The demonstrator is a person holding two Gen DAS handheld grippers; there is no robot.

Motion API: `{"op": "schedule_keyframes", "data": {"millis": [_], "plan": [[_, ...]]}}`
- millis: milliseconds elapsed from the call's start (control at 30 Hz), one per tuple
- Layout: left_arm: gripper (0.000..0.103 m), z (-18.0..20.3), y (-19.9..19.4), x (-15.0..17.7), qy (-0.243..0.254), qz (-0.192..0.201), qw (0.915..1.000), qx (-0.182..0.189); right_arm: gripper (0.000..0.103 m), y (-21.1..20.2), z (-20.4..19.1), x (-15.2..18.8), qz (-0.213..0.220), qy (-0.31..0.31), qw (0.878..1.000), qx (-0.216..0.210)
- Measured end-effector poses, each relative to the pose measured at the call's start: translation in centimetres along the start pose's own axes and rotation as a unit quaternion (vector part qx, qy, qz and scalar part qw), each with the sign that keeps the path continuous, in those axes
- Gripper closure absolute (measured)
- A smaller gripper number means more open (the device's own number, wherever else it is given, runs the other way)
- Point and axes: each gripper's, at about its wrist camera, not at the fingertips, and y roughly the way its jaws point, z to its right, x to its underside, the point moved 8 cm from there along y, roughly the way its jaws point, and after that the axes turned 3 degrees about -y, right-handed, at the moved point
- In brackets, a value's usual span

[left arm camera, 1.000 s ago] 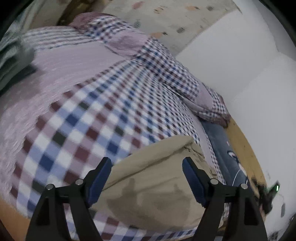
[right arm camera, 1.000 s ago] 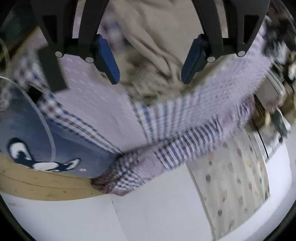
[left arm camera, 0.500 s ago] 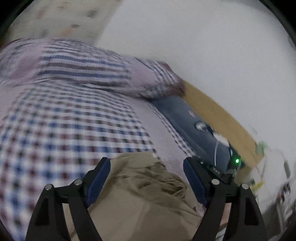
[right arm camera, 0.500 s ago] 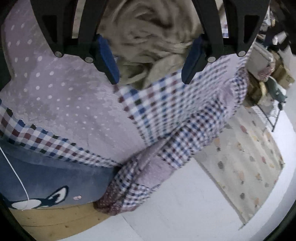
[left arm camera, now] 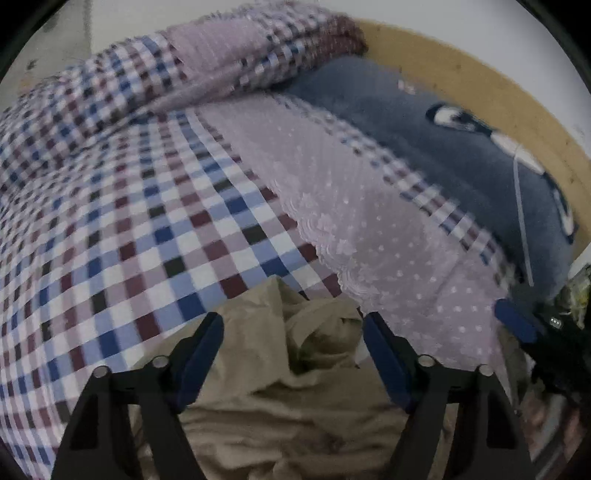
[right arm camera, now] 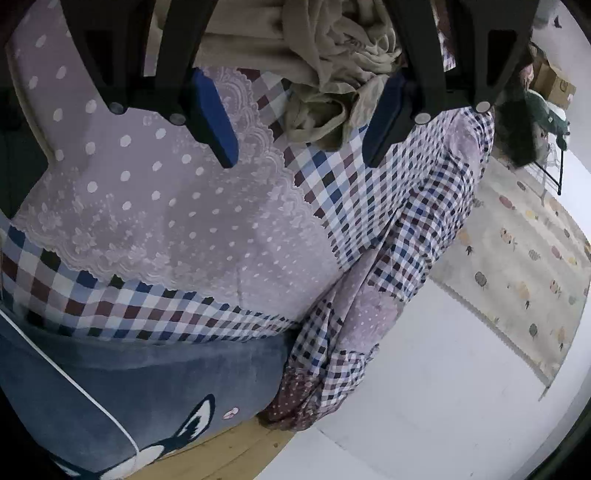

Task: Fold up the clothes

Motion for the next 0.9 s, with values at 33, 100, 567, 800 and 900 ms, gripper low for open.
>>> {"op": "schedule_keyframes", "data": {"millis": [33,100,567,800,900], "plan": [[0.037,0.0,0.8,0.0,0.005,-0.012,0.9999,-0.01,0.029,0.0,0.0,-0.1,-0.001,0.0,1.0,-0.003],[0.044,-0.1,2.1,-0.1,0.011,-0.031,0.9991,-0.027,0.029,0.0,-0.1,-0.2,-0.003,0.001,1.0,-0.008],[0.096,-4.1,4.0,-2.5,-0.025,-0.046,0.997,-0.058,0.029,-0.1,0.2,0.0,-0.004,0.027,0.999,-0.021],[0.097,-11.0,-2.1,-7.4,-0.087,0.059,0.99,-0.094,0.029,-0.2,0.0,0.0,-0.002,0.022,1.0,-0.015],[0.097,-15.0,-4.7,-9.2,-0.111,0.091,0.9828,-0.117,0.029,-0.1,-0.2,0.1,-0.003,0.018,1.0,-0.015]]}}
